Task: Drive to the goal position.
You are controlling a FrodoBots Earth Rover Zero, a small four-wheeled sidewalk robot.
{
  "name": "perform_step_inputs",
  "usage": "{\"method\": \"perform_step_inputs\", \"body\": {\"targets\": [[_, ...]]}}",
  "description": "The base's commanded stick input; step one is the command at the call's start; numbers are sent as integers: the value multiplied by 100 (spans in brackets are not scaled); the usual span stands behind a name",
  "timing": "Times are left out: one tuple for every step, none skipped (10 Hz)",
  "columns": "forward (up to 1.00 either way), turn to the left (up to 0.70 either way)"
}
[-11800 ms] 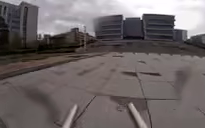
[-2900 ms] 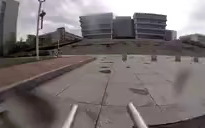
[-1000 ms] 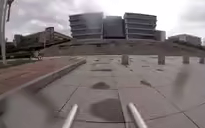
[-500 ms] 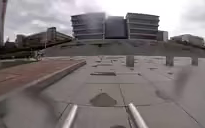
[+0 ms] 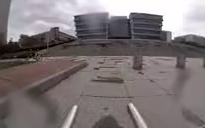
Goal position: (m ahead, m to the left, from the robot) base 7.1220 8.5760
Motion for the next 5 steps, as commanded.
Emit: {"method": "perform_step_inputs", "body": {"targets": [[100,-11],[100,-19],[100,-26],[100,-27],[100,-27]]}}
